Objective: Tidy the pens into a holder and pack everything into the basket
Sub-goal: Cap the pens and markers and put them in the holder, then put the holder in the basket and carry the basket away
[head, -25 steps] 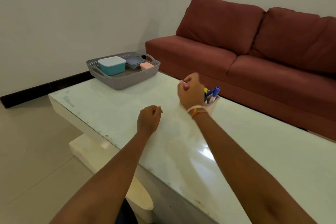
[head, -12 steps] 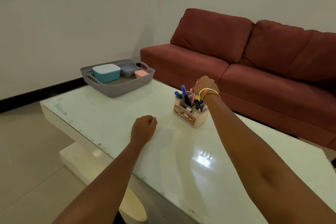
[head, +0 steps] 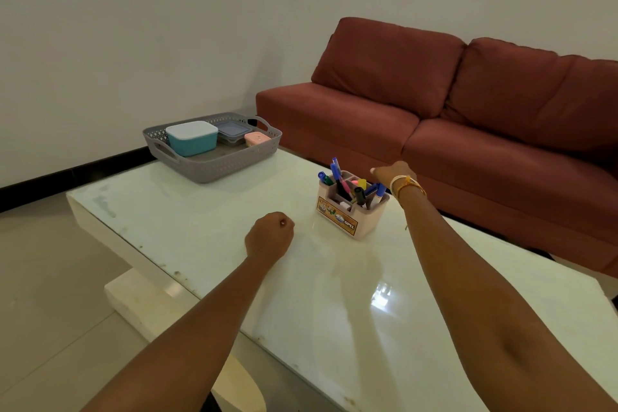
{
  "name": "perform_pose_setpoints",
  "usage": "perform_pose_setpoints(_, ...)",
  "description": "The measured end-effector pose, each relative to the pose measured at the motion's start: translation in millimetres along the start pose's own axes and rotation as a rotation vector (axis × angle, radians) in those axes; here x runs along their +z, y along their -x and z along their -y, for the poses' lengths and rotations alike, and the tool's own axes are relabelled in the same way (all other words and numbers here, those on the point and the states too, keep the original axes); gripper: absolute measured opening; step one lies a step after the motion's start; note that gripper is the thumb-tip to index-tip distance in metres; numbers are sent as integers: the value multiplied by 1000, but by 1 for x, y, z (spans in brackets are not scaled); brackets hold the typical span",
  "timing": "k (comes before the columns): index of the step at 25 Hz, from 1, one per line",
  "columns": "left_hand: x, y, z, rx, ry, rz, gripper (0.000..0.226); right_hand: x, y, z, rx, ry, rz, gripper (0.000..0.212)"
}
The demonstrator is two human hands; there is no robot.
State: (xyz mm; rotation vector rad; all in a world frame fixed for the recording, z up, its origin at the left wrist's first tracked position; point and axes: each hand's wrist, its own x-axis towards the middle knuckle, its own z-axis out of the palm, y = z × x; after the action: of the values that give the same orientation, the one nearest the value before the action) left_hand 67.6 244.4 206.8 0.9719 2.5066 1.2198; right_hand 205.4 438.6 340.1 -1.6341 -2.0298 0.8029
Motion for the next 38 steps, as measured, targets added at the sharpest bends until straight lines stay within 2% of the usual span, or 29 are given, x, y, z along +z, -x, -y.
perform_pose_setpoints(2, 8, -5, -20, 21, 118, 102, 25, -3, 0, -10, 136, -186, 139, 50)
perform_pose_setpoints(5, 18, -6, -55, -20, 323, 309, 57, -6, -1, -26, 333, -383, 372, 61)
perform_pose_setpoints(7, 19, -6, -72, -119, 426, 387, 66, -2, -3, -34, 374, -484, 408, 55)
perform_pose_setpoints(9, 18, -6, -74, -139, 426, 413, 67, 4, -1, -34, 351, -461, 391, 44)
perform_pose_setpoints(15, 11, -8, -44, -43, 571, 339, 46, 38, 25, -13, 221, -412, 506, 17)
perform_pose_setpoints(21, -41, -19, -33, -142, 561, 268, 47, 75, 51, 36, 121, -544, 492, 36)
perform_pose_setpoints(27, -108, -78, -30, -84, 555, 201, 51, 90, 30, 130, 39, -673, 473, 30)
perform_pose_setpoints(30, -122, -122, -8, 55, 339, 96, 41, 117, 13, 171, 18, -677, 501, 29)
perform_pose_setpoints(31, -124, -138, 6, 70, 170, 60, 41, 126, 7, 181, 17, -687, 496, 28)
perform_pose_setpoints(34, -125, -163, 52, 56, -540, -55, 43, 155, -12, 203, 27, -740, 466, 42)
perform_pose_setpoints(35, -123, -167, 64, 75, -660, -92, 41, 161, -18, 208, 23, -746, 436, 44)
perform_pose_setpoints(38, -107, -166, 77, 193, -564, -222, 32, 168, -18, 217, 18, -752, 402, 35)
